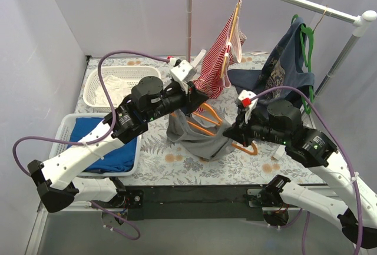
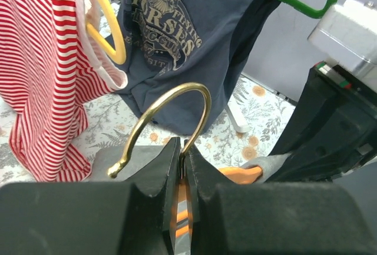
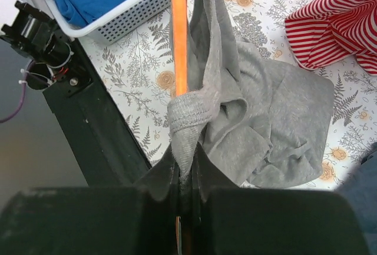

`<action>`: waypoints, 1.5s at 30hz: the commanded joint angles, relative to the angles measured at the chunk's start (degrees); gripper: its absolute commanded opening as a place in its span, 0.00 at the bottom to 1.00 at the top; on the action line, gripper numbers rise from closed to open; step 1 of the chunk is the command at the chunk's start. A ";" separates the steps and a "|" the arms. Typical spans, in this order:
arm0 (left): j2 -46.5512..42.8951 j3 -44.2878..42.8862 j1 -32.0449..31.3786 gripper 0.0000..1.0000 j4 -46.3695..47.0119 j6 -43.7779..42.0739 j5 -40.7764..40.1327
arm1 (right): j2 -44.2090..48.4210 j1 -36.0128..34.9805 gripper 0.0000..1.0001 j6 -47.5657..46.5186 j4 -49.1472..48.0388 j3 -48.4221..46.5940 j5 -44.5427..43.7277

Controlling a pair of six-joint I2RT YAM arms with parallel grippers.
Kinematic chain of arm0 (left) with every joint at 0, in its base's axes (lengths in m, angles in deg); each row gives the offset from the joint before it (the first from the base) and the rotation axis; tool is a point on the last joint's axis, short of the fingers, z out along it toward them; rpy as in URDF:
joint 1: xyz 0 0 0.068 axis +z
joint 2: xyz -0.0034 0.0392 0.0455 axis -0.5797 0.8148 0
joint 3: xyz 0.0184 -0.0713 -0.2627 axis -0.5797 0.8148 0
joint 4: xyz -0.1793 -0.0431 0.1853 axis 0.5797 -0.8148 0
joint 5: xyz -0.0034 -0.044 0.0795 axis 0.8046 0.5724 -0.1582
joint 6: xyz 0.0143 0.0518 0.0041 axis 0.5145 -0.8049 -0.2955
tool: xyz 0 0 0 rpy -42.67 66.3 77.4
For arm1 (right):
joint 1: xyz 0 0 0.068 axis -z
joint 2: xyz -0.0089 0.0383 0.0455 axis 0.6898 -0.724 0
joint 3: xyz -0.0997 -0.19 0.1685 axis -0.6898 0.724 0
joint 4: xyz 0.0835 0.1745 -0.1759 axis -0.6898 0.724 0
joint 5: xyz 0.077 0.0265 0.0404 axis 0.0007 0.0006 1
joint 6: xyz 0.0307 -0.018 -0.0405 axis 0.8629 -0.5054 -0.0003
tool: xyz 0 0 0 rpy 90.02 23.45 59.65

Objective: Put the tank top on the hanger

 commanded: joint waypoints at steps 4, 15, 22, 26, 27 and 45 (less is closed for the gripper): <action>-0.11 1.45 -0.07 0.65 6.09 3.13 -2.42 | 4.58 -0.14 0.01 3.87 -4.22 3.76 -1.84; -8.19 5.05 -0.16 0.98 5.22 -0.20 5.04 | 9.94 -0.14 0.01 8.17 5.44 -0.02 -5.96; -12.50 6.19 -0.07 0.98 4.69 -0.82 7.95 | 10.74 -0.14 0.01 11.51 14.22 -6.51 -12.00; -14.43 7.94 -0.16 0.98 5.56 -0.21 6.63 | 10.38 -0.14 0.01 14.41 22.75 -14.42 -15.89; -14.70 8.56 -0.16 0.98 5.92 -0.21 6.72 | 10.38 -0.14 0.01 15.90 24.42 -16.09 -15.90; -19.88 13.66 -0.16 0.98 5.22 2.60 6.63 | 11.00 -0.14 0.01 21.10 36.21 -28.31 -26.17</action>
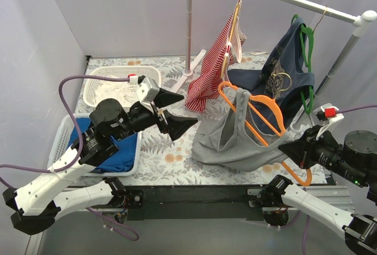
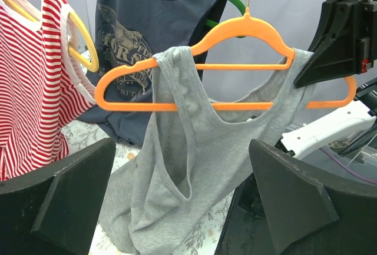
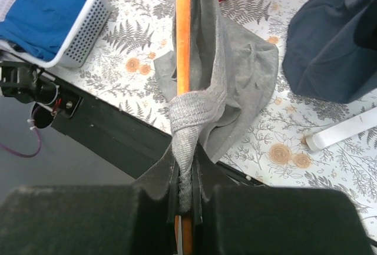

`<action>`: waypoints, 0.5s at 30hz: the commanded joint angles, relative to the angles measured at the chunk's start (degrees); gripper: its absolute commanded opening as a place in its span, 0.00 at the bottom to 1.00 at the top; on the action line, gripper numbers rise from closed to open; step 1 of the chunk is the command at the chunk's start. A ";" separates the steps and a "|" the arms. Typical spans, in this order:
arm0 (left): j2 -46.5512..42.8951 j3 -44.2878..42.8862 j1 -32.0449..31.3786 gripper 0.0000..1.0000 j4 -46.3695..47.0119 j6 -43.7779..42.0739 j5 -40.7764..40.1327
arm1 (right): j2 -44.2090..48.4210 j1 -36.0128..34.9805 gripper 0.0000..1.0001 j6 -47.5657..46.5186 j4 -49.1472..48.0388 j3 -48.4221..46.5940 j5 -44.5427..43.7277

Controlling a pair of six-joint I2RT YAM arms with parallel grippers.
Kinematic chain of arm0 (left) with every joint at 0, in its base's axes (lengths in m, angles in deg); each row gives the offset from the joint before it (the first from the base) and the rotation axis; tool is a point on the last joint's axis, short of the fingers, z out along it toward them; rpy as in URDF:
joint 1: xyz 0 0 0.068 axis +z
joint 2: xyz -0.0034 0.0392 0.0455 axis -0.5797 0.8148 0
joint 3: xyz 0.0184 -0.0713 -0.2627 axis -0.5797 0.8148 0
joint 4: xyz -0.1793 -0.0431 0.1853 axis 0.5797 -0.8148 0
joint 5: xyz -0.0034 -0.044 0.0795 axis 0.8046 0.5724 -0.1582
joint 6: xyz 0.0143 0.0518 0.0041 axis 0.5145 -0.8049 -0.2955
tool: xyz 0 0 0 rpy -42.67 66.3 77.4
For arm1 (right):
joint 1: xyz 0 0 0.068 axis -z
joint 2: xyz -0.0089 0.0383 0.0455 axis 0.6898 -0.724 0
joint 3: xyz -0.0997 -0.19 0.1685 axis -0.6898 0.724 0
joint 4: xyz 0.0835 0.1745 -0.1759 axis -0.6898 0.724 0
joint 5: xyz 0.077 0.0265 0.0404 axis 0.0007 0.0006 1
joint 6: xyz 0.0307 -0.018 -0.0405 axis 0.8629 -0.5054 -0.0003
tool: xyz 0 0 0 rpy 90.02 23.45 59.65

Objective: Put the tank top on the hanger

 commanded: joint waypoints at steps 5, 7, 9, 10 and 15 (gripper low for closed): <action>-1.79 2.63 -0.05 0.98 -1.39 1.30 0.40 | -1.20 -0.32 0.01 1.52 -2.26 -2.71 -7.54; -1.70 2.72 -0.05 0.98 -1.56 1.38 0.14 | -1.46 -0.23 0.01 2.83 -2.26 -1.74 -10.51; -1.70 2.98 -0.14 0.98 -1.65 1.47 0.31 | -1.90 -0.23 0.01 3.88 -2.35 -1.30 -13.16; -1.44 2.98 -0.14 0.98 -1.65 1.56 0.31 | -2.77 -0.23 0.01 5.19 -2.35 -1.21 -16.13; -0.30 2.98 -0.05 0.98 -1.91 1.65 0.31 | -7.78 -0.23 0.01 3.98 -5.85 -4.02 -23.45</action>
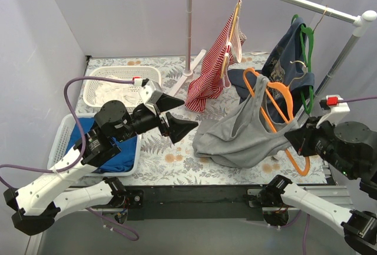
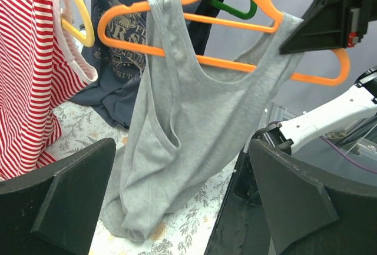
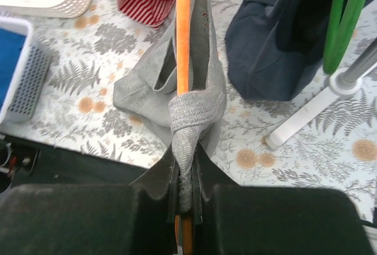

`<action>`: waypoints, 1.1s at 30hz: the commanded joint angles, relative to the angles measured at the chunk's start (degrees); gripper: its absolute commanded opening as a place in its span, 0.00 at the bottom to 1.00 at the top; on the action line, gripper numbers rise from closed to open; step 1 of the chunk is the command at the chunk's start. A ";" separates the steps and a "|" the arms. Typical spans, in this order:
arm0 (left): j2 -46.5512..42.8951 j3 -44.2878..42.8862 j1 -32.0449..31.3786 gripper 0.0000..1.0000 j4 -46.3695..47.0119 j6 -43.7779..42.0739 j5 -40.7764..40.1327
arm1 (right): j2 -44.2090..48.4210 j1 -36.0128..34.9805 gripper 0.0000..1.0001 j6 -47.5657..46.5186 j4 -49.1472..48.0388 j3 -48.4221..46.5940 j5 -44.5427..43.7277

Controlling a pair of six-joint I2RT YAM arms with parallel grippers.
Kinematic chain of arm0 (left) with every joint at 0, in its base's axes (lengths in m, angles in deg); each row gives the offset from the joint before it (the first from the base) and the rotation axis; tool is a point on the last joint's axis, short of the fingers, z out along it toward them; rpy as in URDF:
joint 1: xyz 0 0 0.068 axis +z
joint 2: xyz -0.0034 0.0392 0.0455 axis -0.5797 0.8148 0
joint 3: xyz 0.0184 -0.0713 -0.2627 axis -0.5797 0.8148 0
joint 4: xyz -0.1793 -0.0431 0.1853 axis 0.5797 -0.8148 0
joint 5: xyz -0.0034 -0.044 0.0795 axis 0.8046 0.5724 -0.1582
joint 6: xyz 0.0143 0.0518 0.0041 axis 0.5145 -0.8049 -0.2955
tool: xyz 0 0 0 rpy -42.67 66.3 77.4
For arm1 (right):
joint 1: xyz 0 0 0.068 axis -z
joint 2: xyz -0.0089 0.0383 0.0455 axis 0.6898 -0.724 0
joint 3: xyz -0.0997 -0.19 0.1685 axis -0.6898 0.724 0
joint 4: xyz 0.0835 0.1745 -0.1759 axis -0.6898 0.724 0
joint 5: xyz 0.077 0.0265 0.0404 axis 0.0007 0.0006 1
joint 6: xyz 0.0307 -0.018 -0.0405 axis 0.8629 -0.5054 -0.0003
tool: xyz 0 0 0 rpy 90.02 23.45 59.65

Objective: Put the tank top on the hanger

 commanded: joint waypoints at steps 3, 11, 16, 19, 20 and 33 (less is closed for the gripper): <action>1.35 0.07 -0.14 0.98 -0.71 0.10 0.05 | -9.64 -0.21 0.01 -2.43 -9.76 -5.90 -12.41; 1.88 0.25 -0.05 0.98 -0.54 -0.08 -0.65 | -24.50 -0.12 0.01 -9.64 -16.88 -13.20 -21.56; 2.14 0.42 -0.05 0.98 -0.01 -0.08 -0.48 | -30.82 4.60 0.01 -15.18 -21.36 -18.12 -16.91; 2.32 0.34 -0.05 0.98 0.08 -0.17 -0.21 | -33.64 11.02 0.01 -17.64 -22.69 -20.68 -7.71; 2.32 0.34 -0.14 0.98 0.08 -0.25 -0.13 | -34.09 13.74 0.01 -17.82 -23.21 -21.64 -6.10; 2.05 0.69 -0.14 0.98 -0.18 -0.52 -0.92 | -39.18 25.28 0.01 -18.88 -27.43 -27.36 3.41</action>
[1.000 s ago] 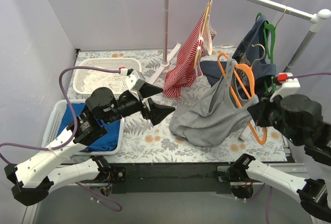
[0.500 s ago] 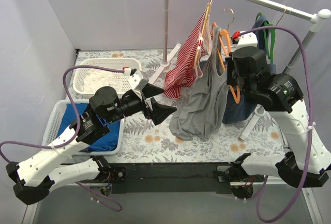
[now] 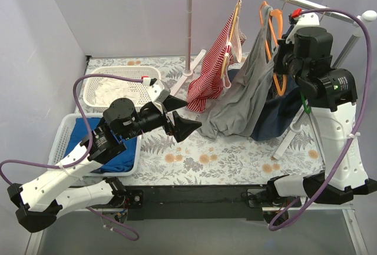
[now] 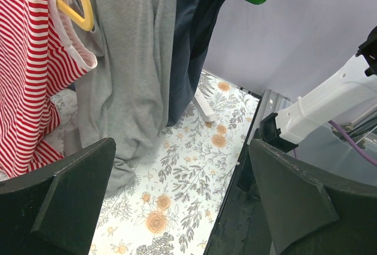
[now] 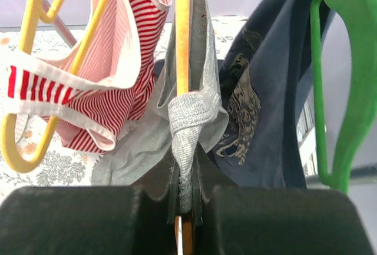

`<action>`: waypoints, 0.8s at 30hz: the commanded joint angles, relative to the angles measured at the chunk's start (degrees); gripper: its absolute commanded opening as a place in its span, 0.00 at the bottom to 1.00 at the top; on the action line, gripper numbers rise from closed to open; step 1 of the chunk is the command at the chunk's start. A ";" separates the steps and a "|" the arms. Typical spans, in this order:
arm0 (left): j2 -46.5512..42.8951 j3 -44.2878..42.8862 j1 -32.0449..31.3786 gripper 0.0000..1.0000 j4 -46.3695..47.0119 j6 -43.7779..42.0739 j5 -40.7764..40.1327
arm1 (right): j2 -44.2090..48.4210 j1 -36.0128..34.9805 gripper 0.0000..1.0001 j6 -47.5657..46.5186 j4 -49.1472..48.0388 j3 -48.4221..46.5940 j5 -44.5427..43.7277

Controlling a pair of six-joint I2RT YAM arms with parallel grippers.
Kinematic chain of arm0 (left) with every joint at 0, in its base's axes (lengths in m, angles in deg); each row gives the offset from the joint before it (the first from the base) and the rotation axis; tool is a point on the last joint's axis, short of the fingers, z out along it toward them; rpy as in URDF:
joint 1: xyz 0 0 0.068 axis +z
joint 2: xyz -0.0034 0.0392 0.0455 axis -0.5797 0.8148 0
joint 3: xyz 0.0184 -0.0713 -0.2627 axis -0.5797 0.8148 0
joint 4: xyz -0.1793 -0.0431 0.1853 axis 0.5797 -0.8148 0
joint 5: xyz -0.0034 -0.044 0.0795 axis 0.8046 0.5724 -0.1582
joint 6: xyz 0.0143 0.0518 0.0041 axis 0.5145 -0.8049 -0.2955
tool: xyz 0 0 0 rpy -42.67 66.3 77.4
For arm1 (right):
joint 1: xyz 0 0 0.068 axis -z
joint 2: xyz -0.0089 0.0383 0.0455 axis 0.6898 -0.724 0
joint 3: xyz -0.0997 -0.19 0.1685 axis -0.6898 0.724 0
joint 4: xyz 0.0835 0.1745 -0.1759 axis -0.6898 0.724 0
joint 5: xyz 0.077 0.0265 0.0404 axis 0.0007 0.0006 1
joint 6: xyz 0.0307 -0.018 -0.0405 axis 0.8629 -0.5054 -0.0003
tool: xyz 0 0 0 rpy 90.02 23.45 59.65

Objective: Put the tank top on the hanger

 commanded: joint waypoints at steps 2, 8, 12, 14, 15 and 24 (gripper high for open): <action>-0.53 0.34 -0.05 0.98 0.10 -0.72 -0.74 | -2.08 1.54 0.01 -0.78 -7.11 -4.31 2.38; -0.44 0.51 -0.14 0.98 0.19 -0.63 -0.65 | -2.70 2.07 0.01 1.15 -9.38 -1.07 1.33; -0.44 0.78 -0.05 0.98 0.19 -0.37 -0.57 | -2.34 2.16 0.01 2.21 -12.11 1.84 0.18; -0.70 0.87 -0.14 0.98 0.27 -0.37 -0.65 | -2.43 2.25 0.01 2.56 -12.99 3.24 -0.52; -0.70 0.87 -0.14 0.98 0.27 -0.28 -0.65 | -2.26 2.16 0.01 2.65 -13.43 3.95 -0.35; -0.09 1.57 -0.14 0.98 0.63 1.13 -2.85 | 1.52 2.16 0.02 3.88 -18.18 13.43 1.05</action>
